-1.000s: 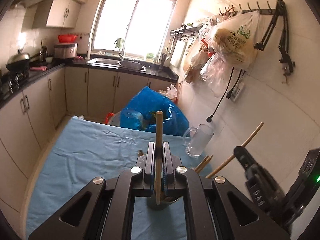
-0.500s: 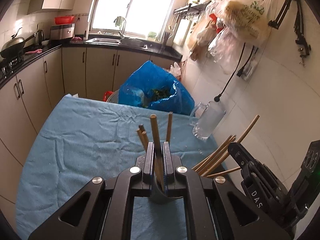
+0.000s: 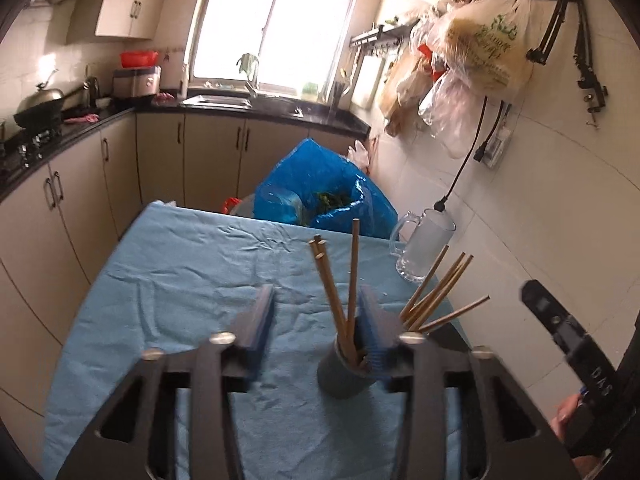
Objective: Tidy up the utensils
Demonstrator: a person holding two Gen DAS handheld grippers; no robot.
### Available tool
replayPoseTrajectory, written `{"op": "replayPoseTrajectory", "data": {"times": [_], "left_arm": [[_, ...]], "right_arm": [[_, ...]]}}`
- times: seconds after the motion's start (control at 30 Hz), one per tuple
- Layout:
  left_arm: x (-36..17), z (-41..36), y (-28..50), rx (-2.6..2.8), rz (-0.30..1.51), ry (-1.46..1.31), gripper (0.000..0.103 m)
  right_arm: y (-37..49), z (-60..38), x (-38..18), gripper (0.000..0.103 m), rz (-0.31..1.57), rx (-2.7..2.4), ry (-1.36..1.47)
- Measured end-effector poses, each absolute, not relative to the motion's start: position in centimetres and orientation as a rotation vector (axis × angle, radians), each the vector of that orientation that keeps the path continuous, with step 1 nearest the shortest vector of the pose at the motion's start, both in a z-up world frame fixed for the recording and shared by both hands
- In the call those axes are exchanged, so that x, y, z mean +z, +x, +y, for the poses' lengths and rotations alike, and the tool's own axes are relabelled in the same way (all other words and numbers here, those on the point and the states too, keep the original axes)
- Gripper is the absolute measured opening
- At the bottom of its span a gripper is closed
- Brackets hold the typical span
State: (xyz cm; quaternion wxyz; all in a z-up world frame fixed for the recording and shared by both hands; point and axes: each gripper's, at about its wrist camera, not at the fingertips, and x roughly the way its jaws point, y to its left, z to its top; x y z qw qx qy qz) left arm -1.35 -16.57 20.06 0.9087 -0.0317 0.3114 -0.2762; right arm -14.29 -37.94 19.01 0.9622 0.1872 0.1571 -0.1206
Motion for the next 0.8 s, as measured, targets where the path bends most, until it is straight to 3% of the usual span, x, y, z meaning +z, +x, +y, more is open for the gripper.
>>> {"op": "replayPoseTrajectory", "data": {"times": [0.07, 0.17, 0.27, 0.5, 0.8], "left_arm": [[19.7, -15.0, -3.2, -0.532, 0.603, -0.057, 0.068], [18.6, -13.4, -5.8, -0.458, 0.549, 0.003, 0.076], [16.3, -11.4, -8.5, -0.373, 0.524, 0.052, 0.086], [11.3, -9.0, -12.0, -0.24, 0.587, 0.171, 0.093], [9.2, -6.9, -14.4, -0.274, 0.672, 0.13, 0.094]], "right_arm": [[-15.8, -37.5, 18.7, 0.072, 0.312, -0.266, 0.381], [-17.5, -36.7, 17.3, 0.085, 0.341, -0.322, 0.351], [-18.8, -35.5, 15.0, 0.088, 0.405, -0.336, 0.329], [-21.0, -31.3, 10.3, 0.089, 0.551, -0.404, 0.243], [-23.7, -27.7, 8.6, 0.091, 0.589, -0.457, 0.154]]}}
